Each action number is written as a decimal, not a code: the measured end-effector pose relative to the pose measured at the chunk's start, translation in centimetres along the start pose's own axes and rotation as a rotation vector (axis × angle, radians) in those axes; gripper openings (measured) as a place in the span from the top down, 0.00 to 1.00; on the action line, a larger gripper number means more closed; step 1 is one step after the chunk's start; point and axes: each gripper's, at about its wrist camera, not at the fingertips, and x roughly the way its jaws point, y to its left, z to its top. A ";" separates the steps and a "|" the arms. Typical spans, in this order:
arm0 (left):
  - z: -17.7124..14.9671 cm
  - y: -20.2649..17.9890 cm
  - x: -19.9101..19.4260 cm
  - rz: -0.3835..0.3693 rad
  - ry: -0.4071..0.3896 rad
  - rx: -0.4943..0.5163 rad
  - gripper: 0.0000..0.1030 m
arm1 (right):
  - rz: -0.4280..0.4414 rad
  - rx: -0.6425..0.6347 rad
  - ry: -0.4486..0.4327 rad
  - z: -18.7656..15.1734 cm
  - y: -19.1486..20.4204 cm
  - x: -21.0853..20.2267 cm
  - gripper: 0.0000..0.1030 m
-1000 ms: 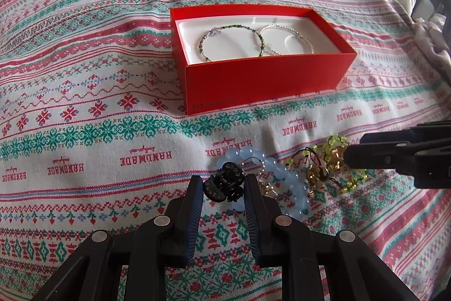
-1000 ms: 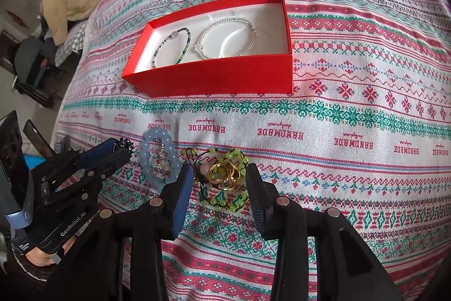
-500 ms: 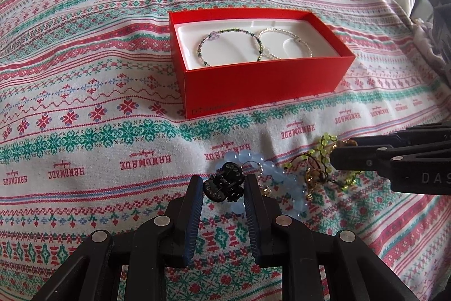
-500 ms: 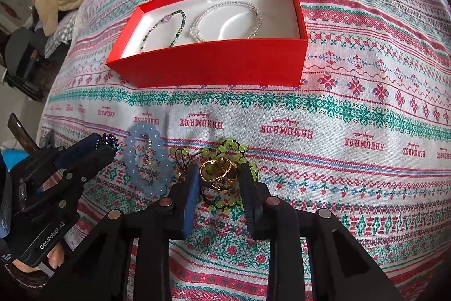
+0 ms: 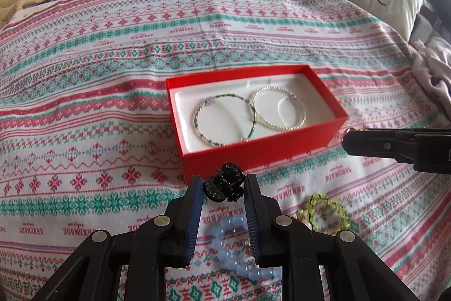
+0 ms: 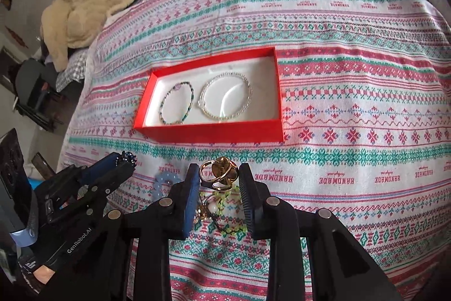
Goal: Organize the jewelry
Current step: 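Lower the black hair clip and gold rings into the red box, open both tools, then withdraw both tools back toward the light-blue bead bracelet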
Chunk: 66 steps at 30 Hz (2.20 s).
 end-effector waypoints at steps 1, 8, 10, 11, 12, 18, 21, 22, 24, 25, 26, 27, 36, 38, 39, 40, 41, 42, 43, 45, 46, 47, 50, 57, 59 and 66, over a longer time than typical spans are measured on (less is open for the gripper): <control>0.5 0.0 0.2 0.000 -0.002 -0.002 0.77 | 0.001 0.007 -0.012 0.4 0.0 -0.2 0.71; 3.0 0.6 2.9 0.024 -0.003 -0.038 0.77 | -0.007 0.047 -0.059 3.6 -0.6 0.4 0.71; 3.5 0.8 3.8 0.033 0.003 -0.052 0.77 | -0.010 0.059 -0.057 4.3 -0.8 1.2 0.71; 3.6 0.8 4.2 0.036 0.005 -0.057 0.77 | -0.011 0.065 -0.054 4.5 -0.8 1.6 0.71; 3.8 0.8 4.5 0.039 0.008 -0.059 0.77 | -0.012 0.068 -0.050 4.7 -0.9 2.0 0.71; 4.6 0.8 6.4 0.063 0.025 -0.061 0.77 | -0.019 0.076 -0.033 5.5 -0.9 3.8 0.71; 4.8 0.9 7.1 0.074 0.033 -0.065 0.77 | -0.032 0.068 -0.025 5.7 -0.8 4.4 0.71; 4.8 1.0 7.2 0.074 0.032 -0.065 0.76 | -0.035 0.067 -0.022 5.7 -0.7 4.6 0.71; 4.9 0.9 7.3 0.077 0.029 -0.062 0.76 | -0.037 0.067 -0.017 5.6 -0.8 4.9 0.71; 5.0 0.8 7.3 0.078 0.029 -0.060 0.76 | -0.037 0.067 -0.015 5.6 -0.9 5.0 0.71; 5.0 0.8 7.3 0.078 0.028 -0.060 0.76 | -0.036 0.067 -0.013 5.6 -0.9 5.0 0.71; 5.0 0.8 7.3 0.079 0.028 -0.059 0.76 | -0.035 0.065 -0.010 5.6 -0.9 5.1 0.71; 5.0 0.6 6.4 0.075 0.031 -0.043 0.61 | -0.028 0.075 -0.006 5.6 -1.2 4.7 0.69; 4.9 0.4 6.0 0.072 0.030 -0.038 0.57 | -0.027 0.070 -0.006 5.5 -1.1 4.5 0.69; 4.9 0.3 5.8 0.070 0.028 -0.036 0.56 | -0.023 0.067 -0.005 5.5 -1.1 4.3 0.68; 4.8 0.2 5.5 0.068 0.025 -0.035 0.53 | -0.019 0.063 -0.005 5.4 -1.0 4.1 0.67; 4.8 0.2 5.3 0.067 0.023 -0.034 0.49 | -0.015 0.059 -0.006 5.4 -0.9 3.9 0.64; 4.7 0.1 4.9 0.068 0.020 -0.034 0.48 | -0.012 0.055 -0.009 5.3 -0.8 3.6 0.60; 4.7 0.1 4.6 0.067 0.016 -0.034 0.45 | -0.011 0.051 -0.012 5.2 -0.7 3.3 0.58; 4.6 0.1 3.9 0.063 0.006 -0.035 0.43 | -0.009 0.046 -0.020 4.9 -0.6 2.7 0.53; 4.5 0.1 3.5 0.062 0.003 -0.038 0.41 | -0.009 0.044 -0.023 4.8 -0.6 2.4 0.53; 4.4 0.2 3.1 0.062 0.000 -0.041 0.39 | -0.009 0.042 -0.026 4.7 -0.6 2.1 0.51; 4.0 0.5 2.1 0.058 -0.008 -0.055 0.34 | -0.025 0.030 -0.041 4.2 -0.5 1.1 0.46; 2.7 1.1 0.5 0.064 0.016 -0.081 0.22 | -0.046 -0.004 -0.044 2.3 -0.3 -0.3 0.40; 2.2 1.4 0.1 0.066 0.027 -0.092 0.20 | -0.050 -0.012 -0.043 1.8 -0.3 -0.6 0.39; 0.5 1.8 -0.8 0.055 0.057 -0.099 0.16 | -0.073 -0.033 -0.032 -0.2 -0.3 -1.2 0.33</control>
